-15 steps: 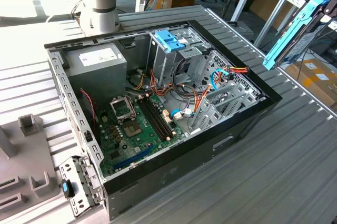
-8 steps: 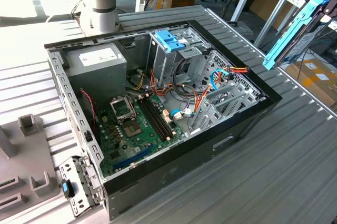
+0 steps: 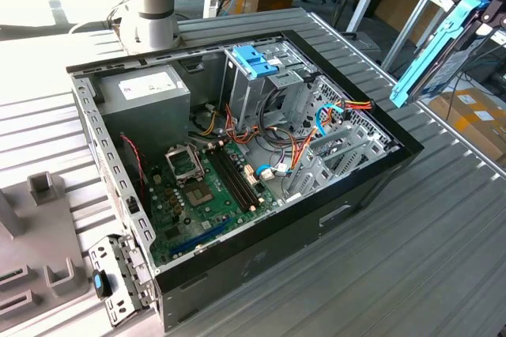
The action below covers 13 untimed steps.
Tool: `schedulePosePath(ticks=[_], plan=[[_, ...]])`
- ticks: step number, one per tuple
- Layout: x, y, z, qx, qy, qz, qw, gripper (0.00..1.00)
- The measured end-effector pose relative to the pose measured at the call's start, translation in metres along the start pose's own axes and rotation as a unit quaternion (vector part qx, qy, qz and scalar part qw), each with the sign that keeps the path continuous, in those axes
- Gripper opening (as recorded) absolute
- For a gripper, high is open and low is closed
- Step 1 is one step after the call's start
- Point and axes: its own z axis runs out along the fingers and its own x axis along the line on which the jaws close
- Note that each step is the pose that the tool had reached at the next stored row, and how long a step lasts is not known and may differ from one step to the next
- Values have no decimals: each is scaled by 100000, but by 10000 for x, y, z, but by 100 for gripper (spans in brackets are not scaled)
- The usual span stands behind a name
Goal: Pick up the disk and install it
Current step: 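Insert the disk into the insertion slot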
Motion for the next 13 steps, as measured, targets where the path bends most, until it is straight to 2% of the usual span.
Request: schedulePosePath(ticks=[13], plan=[[3,56,4,-1,-2,1,100000,37]])
